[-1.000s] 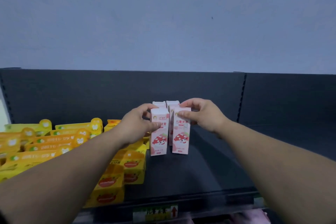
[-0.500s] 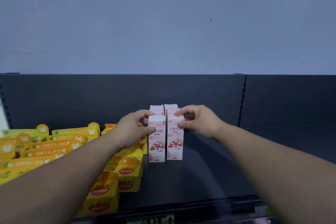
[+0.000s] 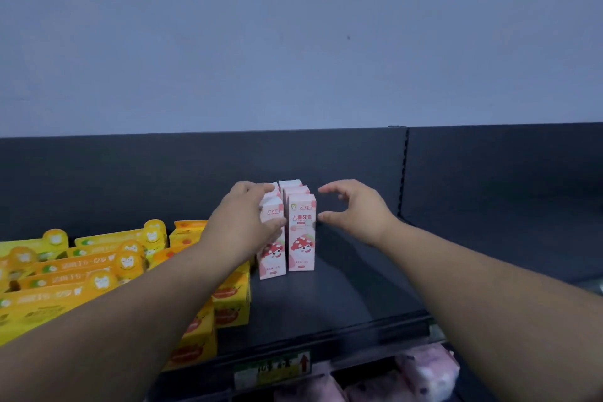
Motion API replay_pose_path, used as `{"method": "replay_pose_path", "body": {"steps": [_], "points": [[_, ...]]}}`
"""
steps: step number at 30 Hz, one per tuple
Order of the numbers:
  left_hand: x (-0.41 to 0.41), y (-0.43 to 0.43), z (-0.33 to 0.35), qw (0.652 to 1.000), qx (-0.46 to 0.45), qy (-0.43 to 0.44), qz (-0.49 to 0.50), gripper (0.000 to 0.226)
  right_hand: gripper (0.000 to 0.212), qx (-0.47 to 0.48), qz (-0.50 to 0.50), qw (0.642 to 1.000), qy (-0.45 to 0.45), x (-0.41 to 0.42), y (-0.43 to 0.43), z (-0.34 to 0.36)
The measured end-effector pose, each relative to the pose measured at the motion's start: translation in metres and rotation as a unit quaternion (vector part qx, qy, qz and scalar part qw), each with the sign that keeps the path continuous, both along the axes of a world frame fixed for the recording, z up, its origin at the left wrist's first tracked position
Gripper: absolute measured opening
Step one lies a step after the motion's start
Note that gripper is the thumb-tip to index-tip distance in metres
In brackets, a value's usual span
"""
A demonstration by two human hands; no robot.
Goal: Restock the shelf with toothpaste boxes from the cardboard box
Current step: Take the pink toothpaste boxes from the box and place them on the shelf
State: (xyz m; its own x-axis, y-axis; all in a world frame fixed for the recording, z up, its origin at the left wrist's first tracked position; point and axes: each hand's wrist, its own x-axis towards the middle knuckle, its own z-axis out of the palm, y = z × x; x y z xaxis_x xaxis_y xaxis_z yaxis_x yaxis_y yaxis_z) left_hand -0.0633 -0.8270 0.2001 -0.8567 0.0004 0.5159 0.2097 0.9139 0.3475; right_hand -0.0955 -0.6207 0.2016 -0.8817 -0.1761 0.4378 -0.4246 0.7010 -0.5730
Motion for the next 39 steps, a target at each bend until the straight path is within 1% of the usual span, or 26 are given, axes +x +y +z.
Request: {"method": "replay_pose_path", "body": {"steps": [2, 6, 9, 13, 20, 28, 34, 39], "points": [[0.004, 0.008, -0.003, 0.998, -0.053, 0.021, 0.006, 0.066, 0.050, 0.057, -0.059, 0.996, 0.025, 0.015, 0.003, -0.003], [0.011, 0.030, -0.015, 0.988, -0.142, 0.062, -0.007, 0.066, 0.062, 0.190, -0.150, 0.969, 0.054, 0.044, 0.017, -0.016], [0.022, 0.053, -0.025, 0.985, -0.158, 0.068, -0.036, 0.069, 0.067, 0.222, -0.194, 0.954, 0.049, 0.065, 0.034, -0.027], [0.041, 0.090, -0.040, 0.983, -0.165, 0.039, -0.072, 0.073, 0.067, 0.232, -0.243, 0.941, 0.032, 0.094, 0.064, -0.041], [0.073, 0.175, -0.039, 0.974, -0.180, 0.032, -0.130, 0.075, 0.068, 0.239, -0.305, 0.922, 0.001, 0.151, 0.148, -0.049], [0.143, 0.335, -0.053, 0.959, -0.170, 0.030, -0.226, 0.076, 0.067, 0.224, -0.395, 0.891, -0.029, 0.254, 0.298, -0.060], [0.203, 0.457, -0.079, 0.941, -0.175, 0.025, -0.289, 0.075, 0.065, 0.212, -0.469, 0.854, -0.070, 0.350, 0.425, -0.081], [0.236, 0.529, -0.109, 0.928, -0.185, 0.007, -0.323, 0.075, 0.065, 0.201, -0.527, 0.819, -0.106, 0.413, 0.503, -0.104]]}}
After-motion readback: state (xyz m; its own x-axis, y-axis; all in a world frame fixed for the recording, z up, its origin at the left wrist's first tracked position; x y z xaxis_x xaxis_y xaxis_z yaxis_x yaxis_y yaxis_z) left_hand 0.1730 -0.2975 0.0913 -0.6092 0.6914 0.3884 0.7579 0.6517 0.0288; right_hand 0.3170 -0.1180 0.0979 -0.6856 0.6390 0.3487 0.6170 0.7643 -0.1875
